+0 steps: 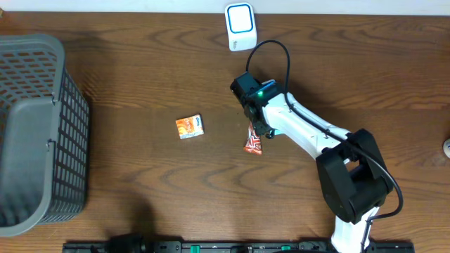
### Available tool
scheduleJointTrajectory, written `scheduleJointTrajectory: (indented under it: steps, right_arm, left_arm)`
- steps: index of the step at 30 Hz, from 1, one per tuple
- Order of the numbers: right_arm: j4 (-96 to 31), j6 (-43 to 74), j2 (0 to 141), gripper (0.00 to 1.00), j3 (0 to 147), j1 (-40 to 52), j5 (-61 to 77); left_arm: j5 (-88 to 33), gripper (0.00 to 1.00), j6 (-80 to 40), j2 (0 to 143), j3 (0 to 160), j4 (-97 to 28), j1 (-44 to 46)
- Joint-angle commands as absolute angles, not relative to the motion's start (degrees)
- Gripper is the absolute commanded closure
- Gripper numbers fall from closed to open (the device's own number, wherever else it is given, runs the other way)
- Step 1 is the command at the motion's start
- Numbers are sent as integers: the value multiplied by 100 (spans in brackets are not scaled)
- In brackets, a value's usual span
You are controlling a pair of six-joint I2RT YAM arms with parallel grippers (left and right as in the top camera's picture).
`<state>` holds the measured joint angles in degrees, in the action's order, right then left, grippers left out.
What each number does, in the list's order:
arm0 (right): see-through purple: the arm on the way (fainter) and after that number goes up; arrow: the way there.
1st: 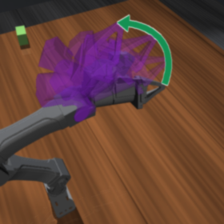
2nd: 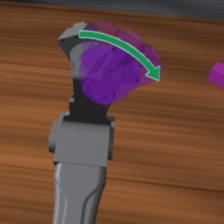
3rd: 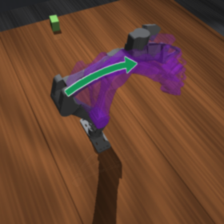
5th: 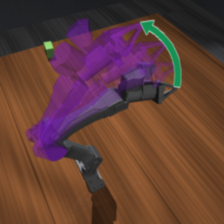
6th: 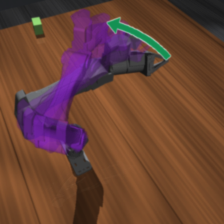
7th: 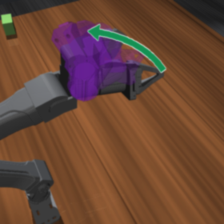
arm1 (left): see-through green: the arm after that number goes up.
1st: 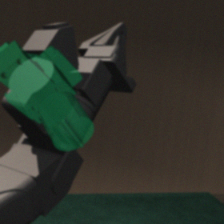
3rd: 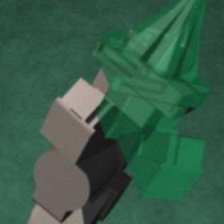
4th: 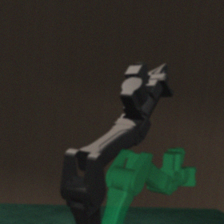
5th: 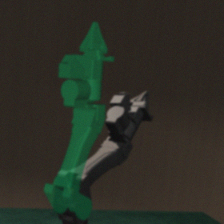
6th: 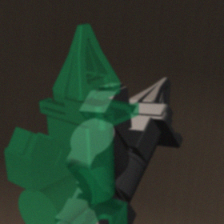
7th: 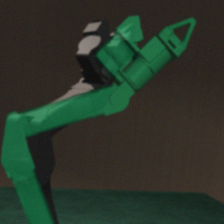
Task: Scan the item barcode
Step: 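Reach right gripper to the mint-green wipes pack and grasp it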
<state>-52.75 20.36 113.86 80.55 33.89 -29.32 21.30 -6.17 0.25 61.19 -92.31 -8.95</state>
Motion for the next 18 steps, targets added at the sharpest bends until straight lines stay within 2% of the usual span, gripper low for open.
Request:
scheduleJointTrajectory:
  steps: [1, 5, 16, 18]
  right_arm:
    - [-4998, 1789, 11360, 16, 7894, 3505, -2993]
    - [-4683, 1708, 11360, 26, 7802, 3557, -2993]
    - [-4016, 1579, 11362, 30, 7196, 3575, -3057]
    - [-3769, 1472, 11365, 36, 7022, 3573, -3059]
  left_arm:
    - [2185, 16, -611, 25, 6123, -9677, -915]
    - [2185, 16, -611, 25, 6123, -9677, -915]
    - [2185, 16, -611, 25, 6123, -9677, -915]
    - [2185, 16, -611, 25, 6123, -9677, -915]
